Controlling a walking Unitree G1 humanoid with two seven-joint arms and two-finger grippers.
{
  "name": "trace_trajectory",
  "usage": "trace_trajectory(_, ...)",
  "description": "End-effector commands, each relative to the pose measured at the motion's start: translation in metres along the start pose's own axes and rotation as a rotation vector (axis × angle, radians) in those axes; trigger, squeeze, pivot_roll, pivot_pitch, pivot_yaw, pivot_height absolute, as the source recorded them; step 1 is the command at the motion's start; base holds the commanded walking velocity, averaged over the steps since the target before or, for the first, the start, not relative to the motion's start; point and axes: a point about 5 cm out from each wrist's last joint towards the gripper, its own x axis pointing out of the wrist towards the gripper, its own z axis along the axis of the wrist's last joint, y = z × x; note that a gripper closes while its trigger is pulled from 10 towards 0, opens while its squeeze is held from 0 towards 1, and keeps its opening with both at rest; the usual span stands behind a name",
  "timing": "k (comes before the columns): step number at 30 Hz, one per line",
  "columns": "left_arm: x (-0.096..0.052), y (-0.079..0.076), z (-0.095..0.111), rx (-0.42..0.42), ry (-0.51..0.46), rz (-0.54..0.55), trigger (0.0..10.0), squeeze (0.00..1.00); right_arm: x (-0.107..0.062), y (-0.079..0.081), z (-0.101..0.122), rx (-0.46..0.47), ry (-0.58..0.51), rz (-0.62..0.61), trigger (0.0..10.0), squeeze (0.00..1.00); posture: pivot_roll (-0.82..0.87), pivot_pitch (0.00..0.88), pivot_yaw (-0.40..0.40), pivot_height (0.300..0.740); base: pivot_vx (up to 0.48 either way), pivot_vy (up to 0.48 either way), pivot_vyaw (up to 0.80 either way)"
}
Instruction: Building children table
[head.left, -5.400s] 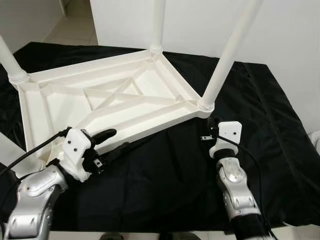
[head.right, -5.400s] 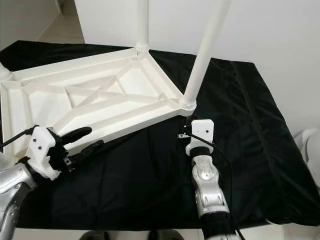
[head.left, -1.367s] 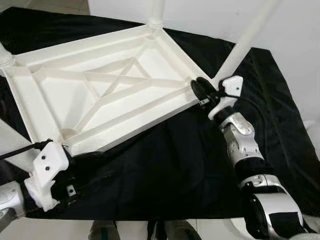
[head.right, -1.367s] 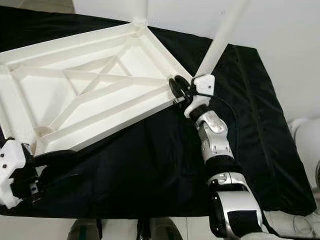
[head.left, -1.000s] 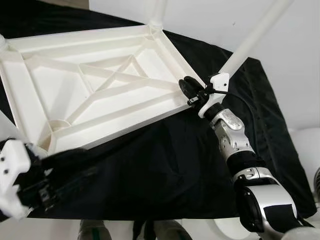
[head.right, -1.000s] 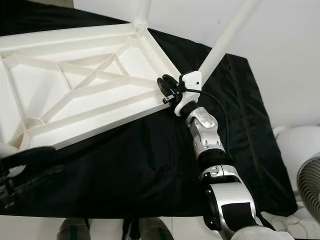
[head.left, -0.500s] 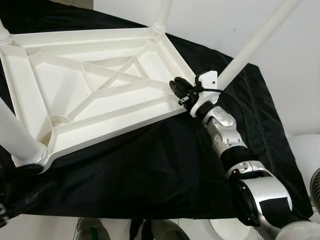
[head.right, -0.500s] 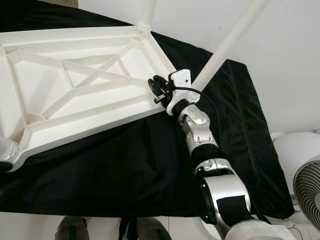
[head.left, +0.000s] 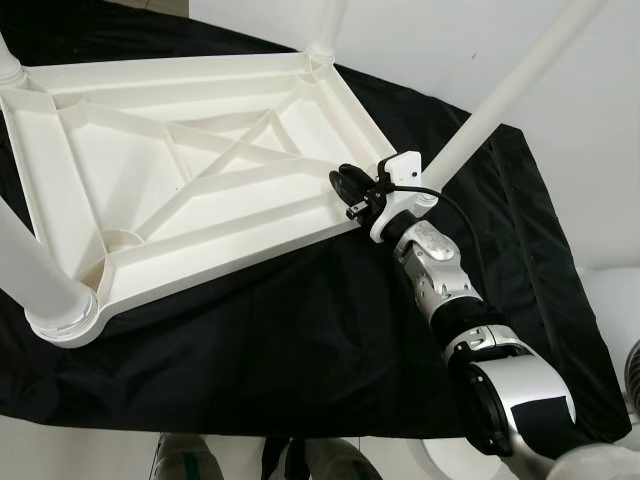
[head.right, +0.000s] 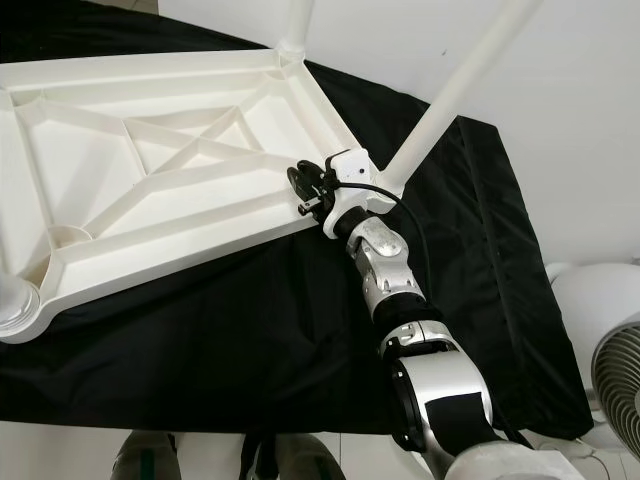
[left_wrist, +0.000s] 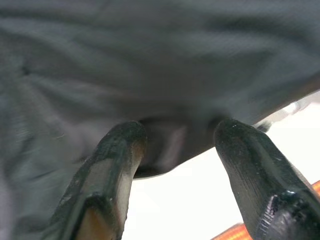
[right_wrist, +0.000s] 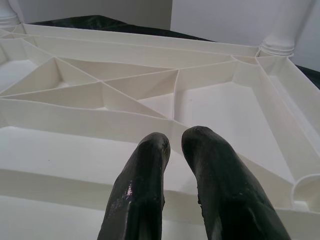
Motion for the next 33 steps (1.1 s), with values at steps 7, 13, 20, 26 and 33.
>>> trace_trajectory(7, 0.019, 0.057, 0.021, -0.056, -0.131, 0.455, 10.0, 0.0, -0.006, -0.005, -0.004, -0.002, 0.004, -0.036, 10.0, 0.0, 0.44, 0.156, -0.203, 0.74, 0.0, 0.0, 0.0)
trace_trajectory(13, 0.038, 0.052, 0.044, -0.174, -0.383, 0.444, 10.0, 0.0, -0.013, -0.009, -0.009, 0.001, 0.013, -0.092, 10.0, 0.0, 0.41, 0.15, -0.194, 0.74, 0.0, 0.0, 0.0)
trace_trajectory(20, 0.066, 0.028, 0.065, -0.204, -0.586, 0.26, 10.0, 0.0, -0.025, -0.011, -0.022, -0.027, 0.045, -0.193, 10.0, 0.0, 0.39, 0.143, -0.185, 0.74, 0.0, 0.0, 0.0)
trace_trajectory(26, 0.107, -0.012, 0.091, -0.254, -0.703, 0.058, 10.0, 0.0, -0.043, -0.029, -0.034, -0.166, 0.133, -0.517, 10.0, 0.0, 0.35, 0.125, -0.173, 0.74, 0.0, 0.0, 0.0)
trace_trajectory(33, 0.124, -0.058, 0.107, -0.256, -0.761, -0.19, 10.0, 0.0, -0.059, -0.031, -0.045, -0.155, 0.173, -0.723, 10.0, 0.0, 0.32, 0.115, -0.161, 0.74, 0.0, 0.0, 0.0)
